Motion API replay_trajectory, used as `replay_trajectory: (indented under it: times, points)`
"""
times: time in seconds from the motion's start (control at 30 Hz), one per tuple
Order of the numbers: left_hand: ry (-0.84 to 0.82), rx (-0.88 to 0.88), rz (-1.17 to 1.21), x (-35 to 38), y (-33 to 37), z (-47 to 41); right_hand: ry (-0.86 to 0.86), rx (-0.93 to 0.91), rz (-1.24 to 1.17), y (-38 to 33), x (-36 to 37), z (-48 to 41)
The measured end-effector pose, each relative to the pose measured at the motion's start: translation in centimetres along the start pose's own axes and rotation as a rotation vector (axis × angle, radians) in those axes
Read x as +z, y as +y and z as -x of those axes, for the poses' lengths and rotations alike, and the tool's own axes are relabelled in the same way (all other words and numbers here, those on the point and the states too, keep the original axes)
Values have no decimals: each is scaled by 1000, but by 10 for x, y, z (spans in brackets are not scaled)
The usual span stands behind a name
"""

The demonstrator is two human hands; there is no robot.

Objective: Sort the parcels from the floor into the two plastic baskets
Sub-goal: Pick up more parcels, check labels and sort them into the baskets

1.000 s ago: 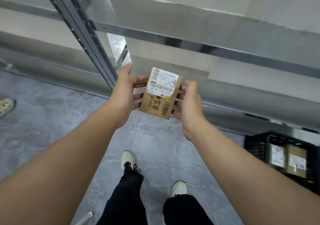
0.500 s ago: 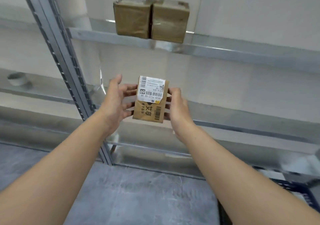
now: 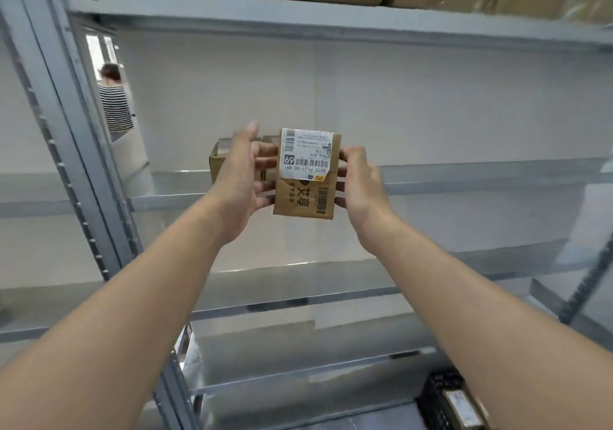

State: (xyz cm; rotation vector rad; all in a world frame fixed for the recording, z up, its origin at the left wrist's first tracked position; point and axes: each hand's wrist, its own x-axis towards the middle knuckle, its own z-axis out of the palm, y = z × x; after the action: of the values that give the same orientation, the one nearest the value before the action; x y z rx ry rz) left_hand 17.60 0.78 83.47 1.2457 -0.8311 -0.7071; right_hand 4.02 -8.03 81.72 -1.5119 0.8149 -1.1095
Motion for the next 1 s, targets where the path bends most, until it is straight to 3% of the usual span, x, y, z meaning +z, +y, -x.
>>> replay_trajectory:
  times: [0.43,1.0]
  points:
    - [-246,51,18,96,51,27,292,-90,56,-66,-95,40]
    - [-342,42,99,363,27,87,417,-123,158,-62,-361,54]
